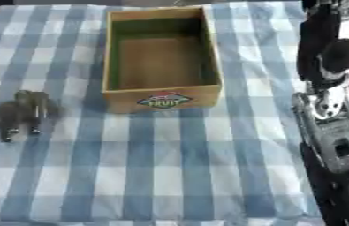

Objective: Pick up objects on the table and place them in the box.

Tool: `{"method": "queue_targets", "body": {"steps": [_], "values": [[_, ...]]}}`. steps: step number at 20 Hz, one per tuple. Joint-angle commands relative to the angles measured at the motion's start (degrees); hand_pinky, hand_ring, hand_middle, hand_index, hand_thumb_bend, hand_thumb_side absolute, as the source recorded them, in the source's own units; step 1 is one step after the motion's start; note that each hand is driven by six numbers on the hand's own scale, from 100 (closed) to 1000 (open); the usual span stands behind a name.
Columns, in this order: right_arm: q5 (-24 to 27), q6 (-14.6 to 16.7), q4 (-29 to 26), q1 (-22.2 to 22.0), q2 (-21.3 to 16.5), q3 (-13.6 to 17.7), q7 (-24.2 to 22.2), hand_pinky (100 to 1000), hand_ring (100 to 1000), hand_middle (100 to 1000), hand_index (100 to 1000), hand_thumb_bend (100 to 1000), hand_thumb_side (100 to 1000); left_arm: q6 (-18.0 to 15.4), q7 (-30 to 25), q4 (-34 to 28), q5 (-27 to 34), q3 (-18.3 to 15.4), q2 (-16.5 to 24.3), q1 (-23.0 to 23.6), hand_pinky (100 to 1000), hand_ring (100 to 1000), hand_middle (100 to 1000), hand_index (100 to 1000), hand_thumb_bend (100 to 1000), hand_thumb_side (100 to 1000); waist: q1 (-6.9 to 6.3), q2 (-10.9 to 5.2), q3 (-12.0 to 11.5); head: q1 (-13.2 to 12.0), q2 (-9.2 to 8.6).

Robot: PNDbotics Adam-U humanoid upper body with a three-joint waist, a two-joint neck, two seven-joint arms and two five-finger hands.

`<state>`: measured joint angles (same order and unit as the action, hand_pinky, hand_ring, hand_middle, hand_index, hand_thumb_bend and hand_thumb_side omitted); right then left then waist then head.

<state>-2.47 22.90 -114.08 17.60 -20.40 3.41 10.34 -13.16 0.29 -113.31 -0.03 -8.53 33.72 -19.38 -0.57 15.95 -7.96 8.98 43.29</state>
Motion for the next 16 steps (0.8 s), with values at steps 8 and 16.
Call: {"method": "queue_targets", "body": {"steps": [8,16], "values": [[-0.2,-0.1,-0.5,0.1,-2.1,-0.4,-0.6,894,940,629,874,949,951,8.2,-4.5,7.1,-8.7,8.2,15.8,-6.8,766,796,782,899,597,315,-1.11,-1.59,0.4,0.1,-1.22],[0.3,-0.1,-0.5,0.5,-2.1,-1.1,-1.1,892,938,628,872,950,956,10.4,-11.1,15.4,-15.3,18.3,26.4,-13.8,798,827,807,914,802,403,-1.10,-1.96,2.0,-0.6,-2.65]]}}
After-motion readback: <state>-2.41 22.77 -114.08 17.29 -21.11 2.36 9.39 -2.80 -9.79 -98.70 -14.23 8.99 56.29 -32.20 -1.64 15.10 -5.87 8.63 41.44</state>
